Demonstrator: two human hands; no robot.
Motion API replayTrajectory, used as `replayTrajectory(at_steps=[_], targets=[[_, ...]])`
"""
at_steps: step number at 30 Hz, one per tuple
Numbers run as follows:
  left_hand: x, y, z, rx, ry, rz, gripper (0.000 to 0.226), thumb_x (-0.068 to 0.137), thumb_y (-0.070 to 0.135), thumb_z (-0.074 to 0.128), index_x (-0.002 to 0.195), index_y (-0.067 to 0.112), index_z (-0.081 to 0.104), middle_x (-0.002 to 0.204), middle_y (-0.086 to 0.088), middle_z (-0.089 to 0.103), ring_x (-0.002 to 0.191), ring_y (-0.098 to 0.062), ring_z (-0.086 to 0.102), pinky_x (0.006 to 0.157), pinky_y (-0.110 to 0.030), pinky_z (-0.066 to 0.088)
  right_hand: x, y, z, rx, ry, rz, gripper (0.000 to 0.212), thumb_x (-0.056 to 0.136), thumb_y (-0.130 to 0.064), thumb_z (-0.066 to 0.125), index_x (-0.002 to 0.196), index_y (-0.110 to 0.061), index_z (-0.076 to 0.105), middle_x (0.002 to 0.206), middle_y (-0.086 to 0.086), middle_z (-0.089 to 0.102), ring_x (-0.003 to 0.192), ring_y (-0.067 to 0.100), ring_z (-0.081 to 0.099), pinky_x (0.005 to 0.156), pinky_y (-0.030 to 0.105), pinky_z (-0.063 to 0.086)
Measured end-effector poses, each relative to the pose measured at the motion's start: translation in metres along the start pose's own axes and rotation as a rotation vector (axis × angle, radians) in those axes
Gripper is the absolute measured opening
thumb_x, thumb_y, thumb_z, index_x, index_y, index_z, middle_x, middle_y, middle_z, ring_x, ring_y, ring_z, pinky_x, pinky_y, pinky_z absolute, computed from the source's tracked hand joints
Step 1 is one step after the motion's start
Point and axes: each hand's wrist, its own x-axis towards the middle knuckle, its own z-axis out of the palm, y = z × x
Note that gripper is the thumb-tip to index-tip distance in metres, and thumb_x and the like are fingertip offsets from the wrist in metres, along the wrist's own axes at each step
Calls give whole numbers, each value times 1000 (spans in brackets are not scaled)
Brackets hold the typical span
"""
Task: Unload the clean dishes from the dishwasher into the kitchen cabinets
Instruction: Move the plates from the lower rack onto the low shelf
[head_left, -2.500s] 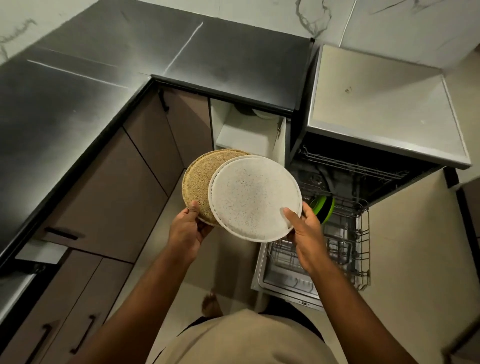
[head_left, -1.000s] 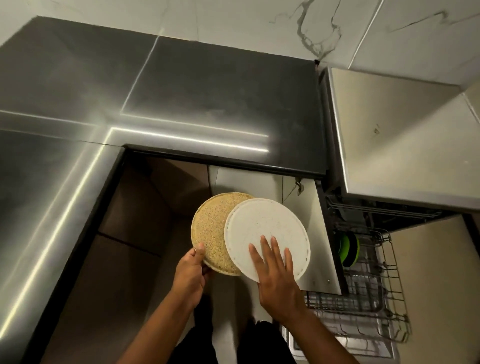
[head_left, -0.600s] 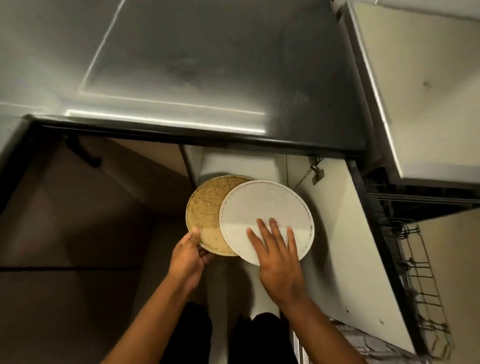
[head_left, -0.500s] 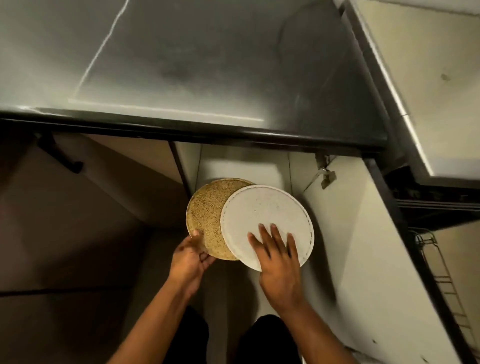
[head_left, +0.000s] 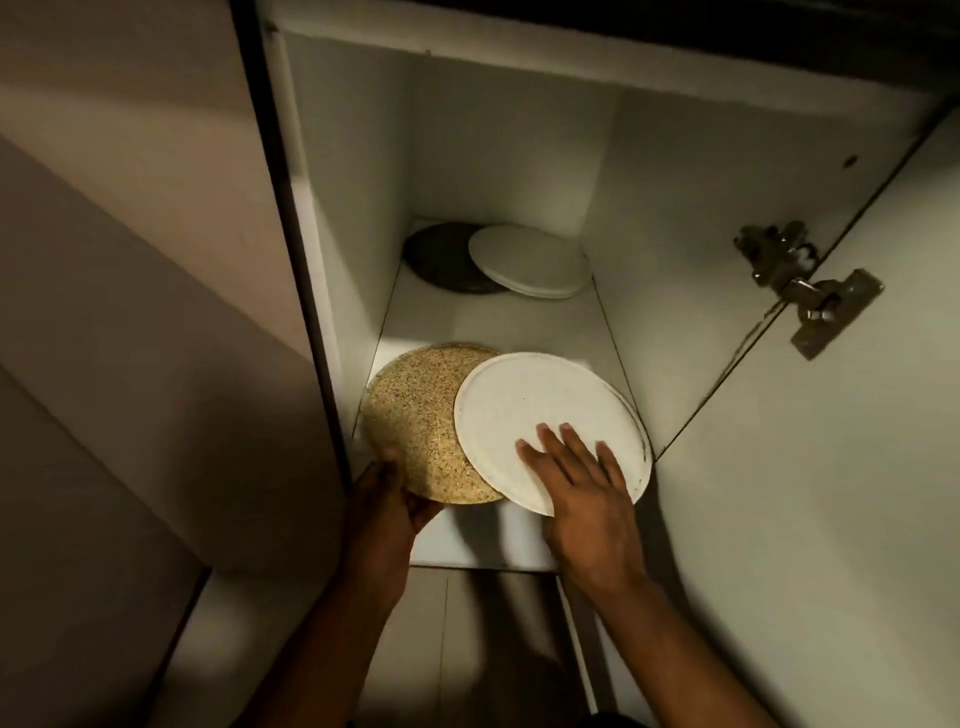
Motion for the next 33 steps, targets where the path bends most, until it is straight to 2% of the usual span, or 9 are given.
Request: replayTrajectory(at_steps=[3,6,8,11,13,16,21,26,33], targets=[[10,-6,-2,232,-17,112,35,100,41,42,120,18,58,102,-9,70,79,-21,72,58,-28,58,8,8,4,-28,20,-11,75,66,-5,26,131,-22,59,136,6,59,128,31,54,107,48,39],[7,-7,-9,572,24,203,47,96,52,37,83,16,62,67,-10,67,57,-22,63,49,-28,50,17,15,5,-1,-43,-4,79,61,0,42,135,-24,56,141,5,55,133,30,48,107,53,36],[-3,-12,-18,932,105,491,51,95,58,35,66,21,55,55,3,56,53,-18,54,50,-26,41,23,18,4,8,-94,-8,79,68,3,47,142,-26,48,150,3,45,142,28,36,114,50,26],[-14,-12,-16,1168,129,1042,35,98,41,47,72,19,55,67,9,53,61,-10,52,57,-27,42,36,20,1,15,-201,-8,74,86,-8,58,151,-31,30,160,-2,24,150,21,15,120,43,10],[-4,-5,-4,1297,25,1184,24,90,38,55,91,16,63,94,2,62,88,-16,58,76,-29,45,44,22,-1,4,-226,-22,66,95,-29,56,153,-32,24,162,-3,19,150,20,10,120,41,8],[27,5,8,1552,-128,1108,55,89,52,49,126,12,59,134,-6,56,126,-23,49,103,-37,38,53,29,-2,-15,-280,-34,66,95,-55,45,153,-35,20,163,-6,14,150,16,6,120,39,6],[58,15,14,1796,-240,949,85,87,71,23,143,11,48,150,-10,44,142,-27,36,119,-41,23,62,38,-8,80,-391,-39,99,67,-84,18,154,-36,16,163,-6,7,150,14,0,120,38,-1],[66,21,26,1845,-260,880,114,73,87,-2,148,12,40,156,-8,36,146,-24,27,120,-38,16,72,44,1,106,-363,-42,92,76,-85,16,154,-36,13,163,-7,5,150,13,-2,120,38,-1],[77,15,36,1879,-175,840,104,75,77,1,150,15,37,158,-4,32,148,-22,22,120,-37,13,84,54,10,107,-318,-42,70,91,-70,23,153,-39,15,163,-10,8,150,11,1,121,39,1]])
